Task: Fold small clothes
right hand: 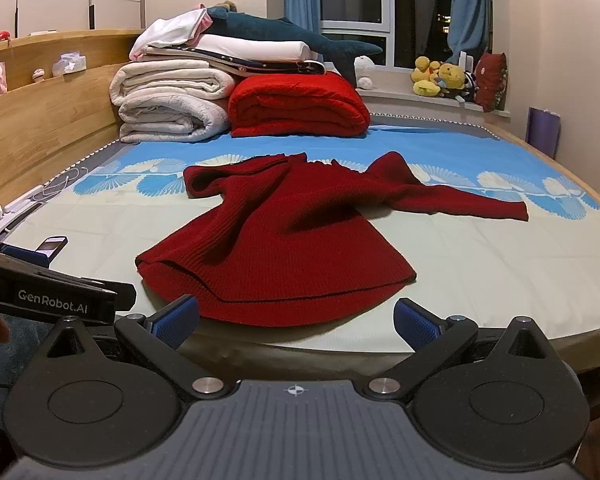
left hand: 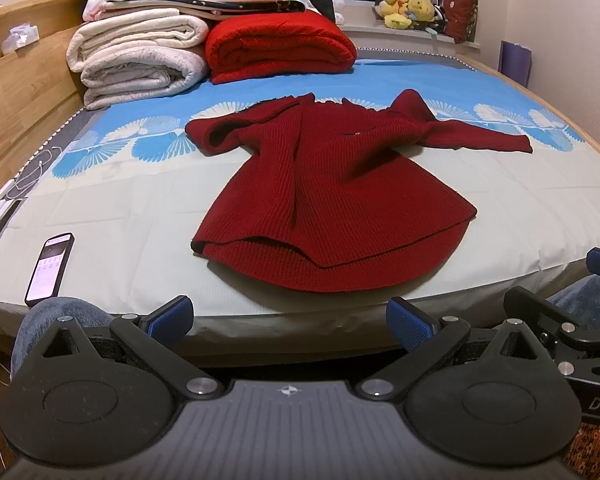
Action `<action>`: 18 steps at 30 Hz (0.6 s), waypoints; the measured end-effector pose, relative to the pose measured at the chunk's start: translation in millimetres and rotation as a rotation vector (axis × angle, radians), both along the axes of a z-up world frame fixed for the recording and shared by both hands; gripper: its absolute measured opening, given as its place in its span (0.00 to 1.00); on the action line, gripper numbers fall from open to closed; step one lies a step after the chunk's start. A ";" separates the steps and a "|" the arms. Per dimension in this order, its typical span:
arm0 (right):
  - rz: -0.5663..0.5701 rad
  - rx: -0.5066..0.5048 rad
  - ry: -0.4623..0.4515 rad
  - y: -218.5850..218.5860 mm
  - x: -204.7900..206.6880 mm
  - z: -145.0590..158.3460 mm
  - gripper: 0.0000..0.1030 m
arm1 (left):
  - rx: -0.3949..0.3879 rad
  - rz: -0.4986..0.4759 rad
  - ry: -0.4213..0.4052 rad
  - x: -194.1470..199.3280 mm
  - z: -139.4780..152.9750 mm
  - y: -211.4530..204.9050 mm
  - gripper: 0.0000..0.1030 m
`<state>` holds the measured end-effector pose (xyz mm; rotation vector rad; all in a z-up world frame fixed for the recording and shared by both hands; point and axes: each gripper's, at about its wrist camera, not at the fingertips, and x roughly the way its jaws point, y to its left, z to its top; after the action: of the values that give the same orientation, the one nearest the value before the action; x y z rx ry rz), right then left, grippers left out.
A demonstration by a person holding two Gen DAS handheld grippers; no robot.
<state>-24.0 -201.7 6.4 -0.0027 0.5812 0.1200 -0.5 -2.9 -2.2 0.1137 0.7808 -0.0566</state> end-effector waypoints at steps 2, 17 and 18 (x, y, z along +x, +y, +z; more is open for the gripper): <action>0.000 -0.001 0.001 0.8 -0.2 0.7 0.99 | 0.000 0.000 -0.001 0.0 -0.4 -0.6 1.00; 0.000 0.003 0.001 1.6 1.3 0.3 0.99 | 0.000 -0.005 0.002 0.9 -0.7 -0.4 1.00; 0.001 0.003 0.001 1.5 1.5 -0.1 0.99 | 0.000 -0.004 0.002 1.0 -0.8 -0.4 1.00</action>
<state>-22.5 -200.3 6.3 0.0000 0.5817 0.1216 0.5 -3.3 -2.9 0.1158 0.7825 -0.0607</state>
